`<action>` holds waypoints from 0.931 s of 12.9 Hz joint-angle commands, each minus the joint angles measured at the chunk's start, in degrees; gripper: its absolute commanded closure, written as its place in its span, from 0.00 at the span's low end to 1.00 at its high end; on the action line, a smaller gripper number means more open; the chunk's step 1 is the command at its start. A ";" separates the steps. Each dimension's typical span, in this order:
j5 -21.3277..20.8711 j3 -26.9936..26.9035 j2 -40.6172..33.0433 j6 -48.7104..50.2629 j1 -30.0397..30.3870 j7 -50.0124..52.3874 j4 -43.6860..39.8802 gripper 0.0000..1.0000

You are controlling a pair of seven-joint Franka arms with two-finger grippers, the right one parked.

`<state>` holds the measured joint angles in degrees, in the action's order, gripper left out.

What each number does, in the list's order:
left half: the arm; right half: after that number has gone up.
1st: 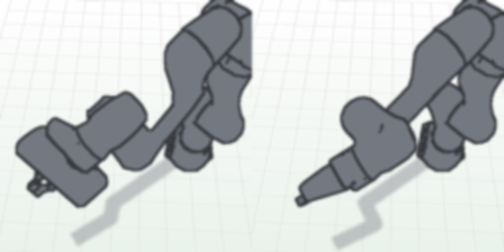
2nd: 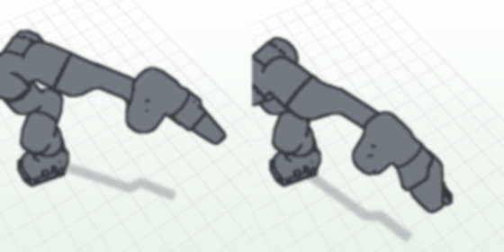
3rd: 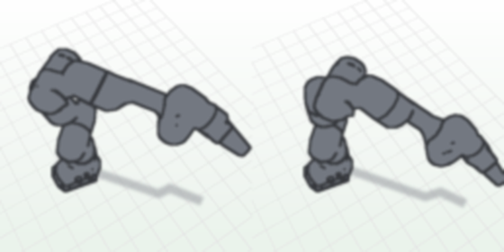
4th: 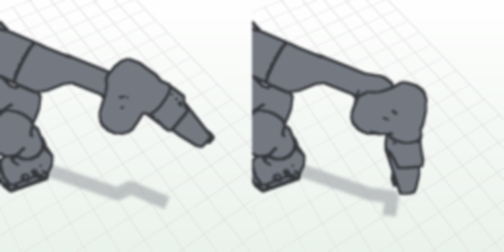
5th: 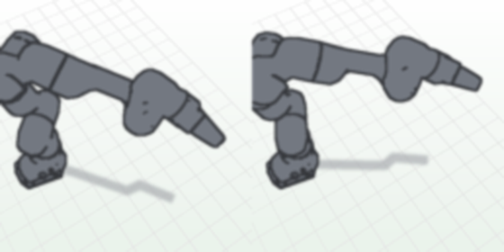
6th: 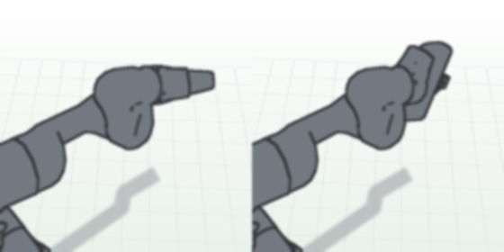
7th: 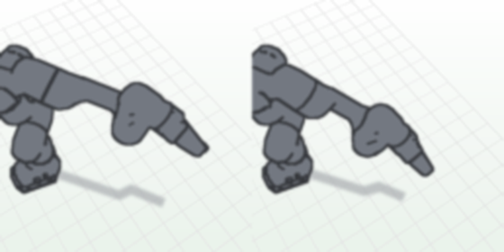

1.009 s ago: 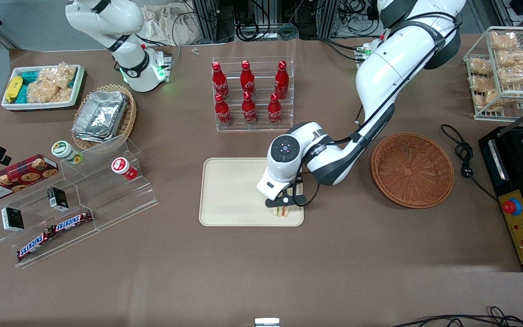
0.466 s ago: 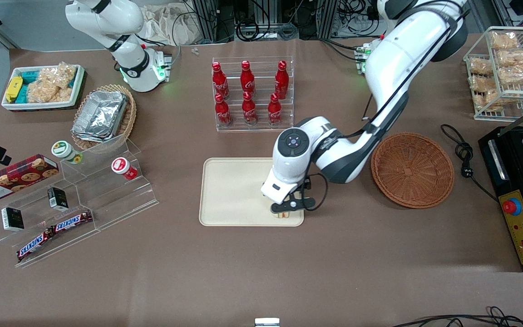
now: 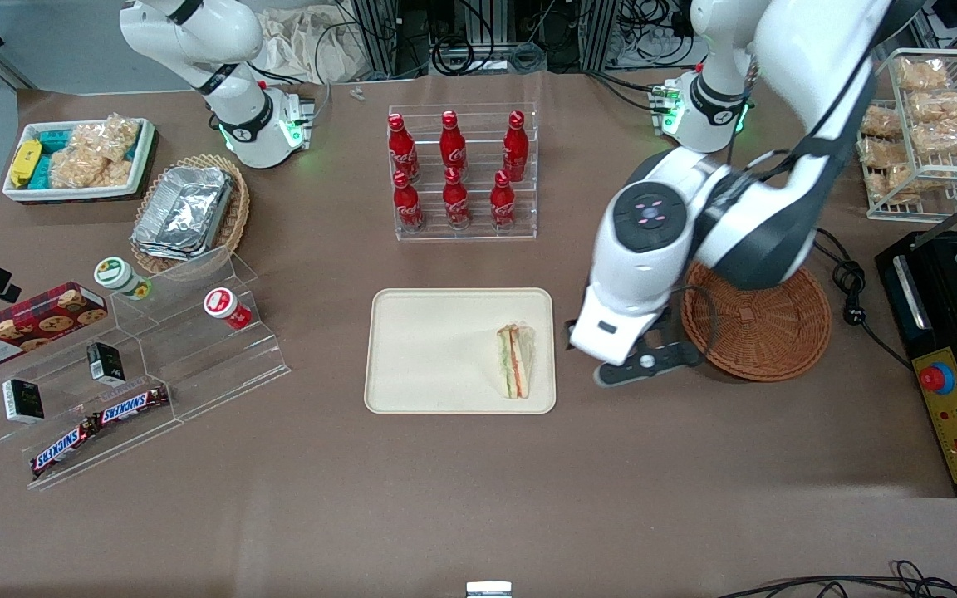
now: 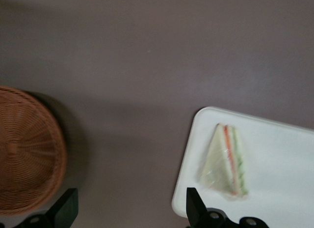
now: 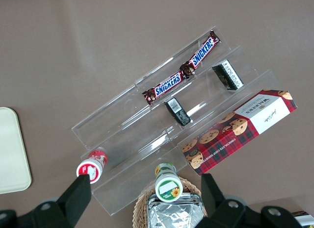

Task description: Place sandwich from basket to tray

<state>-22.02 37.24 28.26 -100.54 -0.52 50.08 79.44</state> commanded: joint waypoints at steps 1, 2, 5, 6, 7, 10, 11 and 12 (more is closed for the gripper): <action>8.62 -5.04 -8.98 1.22 1.66 -9.27 5.89 0.01; 12.14 -8.55 -11.79 1.57 1.57 -16.17 7.46 0.01; 20.34 -20.42 -21.81 0.87 0.87 -35.61 16.41 0.01; 20.70 -22.72 -23.67 0.87 0.96 -40.80 18.10 0.01; 21.13 -24.83 -24.47 1.65 0.96 -44.68 18.46 0.01; 21.23 -28.71 -25.27 3.58 3.75 -53.92 18.56 0.01; 21.23 -28.89 -25.18 4.55 4.82 -56.56 18.21 0.01; 21.05 -28.98 -25.01 5.17 5.96 -57.72 17.59 0.01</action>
<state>-1.95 8.14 4.30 -96.82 3.44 -4.12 96.66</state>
